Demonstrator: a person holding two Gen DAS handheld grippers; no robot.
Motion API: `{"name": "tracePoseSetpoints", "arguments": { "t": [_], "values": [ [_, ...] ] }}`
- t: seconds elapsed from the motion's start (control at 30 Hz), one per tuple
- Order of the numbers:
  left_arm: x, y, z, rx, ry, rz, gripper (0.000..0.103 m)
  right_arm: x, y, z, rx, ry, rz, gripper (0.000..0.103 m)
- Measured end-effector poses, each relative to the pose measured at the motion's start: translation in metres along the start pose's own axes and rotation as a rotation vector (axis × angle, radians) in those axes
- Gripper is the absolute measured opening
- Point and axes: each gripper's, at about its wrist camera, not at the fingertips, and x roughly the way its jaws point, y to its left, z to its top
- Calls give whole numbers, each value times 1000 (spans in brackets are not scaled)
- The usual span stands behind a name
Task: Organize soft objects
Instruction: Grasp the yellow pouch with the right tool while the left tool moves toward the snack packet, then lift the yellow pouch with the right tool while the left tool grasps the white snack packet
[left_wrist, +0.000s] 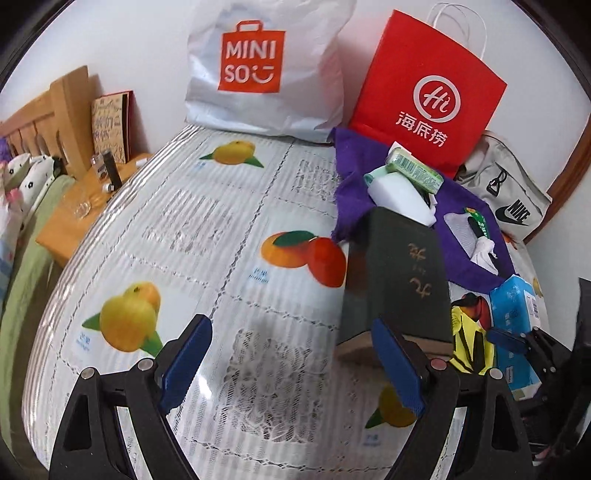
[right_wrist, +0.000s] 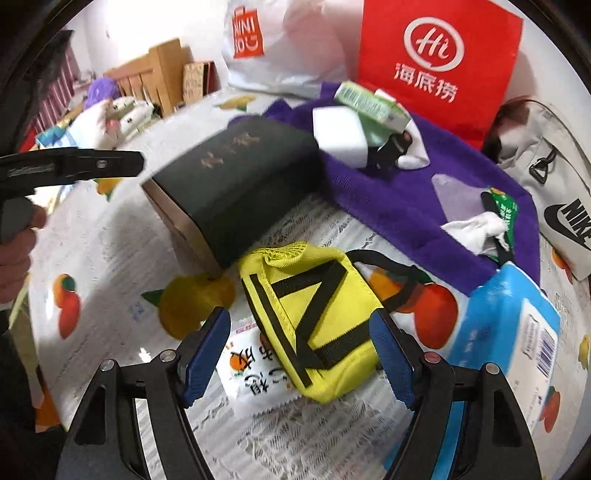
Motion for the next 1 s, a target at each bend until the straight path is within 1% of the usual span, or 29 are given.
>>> {"name": "tracePoseSetpoints", "arguments": {
  "t": [0.17, 0.2, 0.23, 0.33, 0.37, 0.4, 0.47, 0.5, 0.53, 0.57, 0.63, 0.7, 0.83, 0.93, 1.0],
  "values": [
    [0, 11, -2, -24, 2, -39, 88, 21, 3, 7, -4, 43, -41, 77],
    [0, 13, -3, -24, 2, -41, 88, 26, 3, 8, 0, 50, -57, 78],
    [0, 15, -3, -25, 4, -45, 88, 27, 4, 9, 5, 41, -62, 81],
    [-2, 20, -5, -33, 5, -63, 88, 30, -2, 12, 46, 44, -48, 81],
    [-2, 21, -6, -34, 5, -66, 88, 31, -5, 12, 55, 44, -53, 71],
    [-3, 22, -6, -34, 3, -68, 88, 29, -9, 13, 76, 46, -56, 65],
    [-6, 22, -8, -29, -4, -74, 88, 23, -16, 14, 114, 41, -9, 42],
    [-7, 23, -8, -29, -6, -76, 88, 17, -17, 15, 126, 26, 5, 37],
    [-9, 23, -9, -30, -8, -79, 88, 11, -18, 16, 133, 13, 6, 28],
    [-10, 23, -10, -27, -10, -83, 88, 4, -18, 17, 135, -1, -3, 24],
    [-14, 21, -13, -18, -15, -87, 87, -11, -22, 16, 152, -40, -8, 20],
    [-16, 18, -16, -13, -15, -95, 86, -23, -28, 11, 191, -64, 19, 17],
    [-17, 12, -25, -1, 3, -114, 86, -52, -35, -2, 238, -117, 40, 11],
    [-15, 4, -34, 15, 26, -126, 86, -71, -34, -11, 269, -159, 82, 10],
    [-13, -3, -40, 27, 40, -139, 86, -82, -30, -20, 273, -178, 73, 10]
  ]
}}
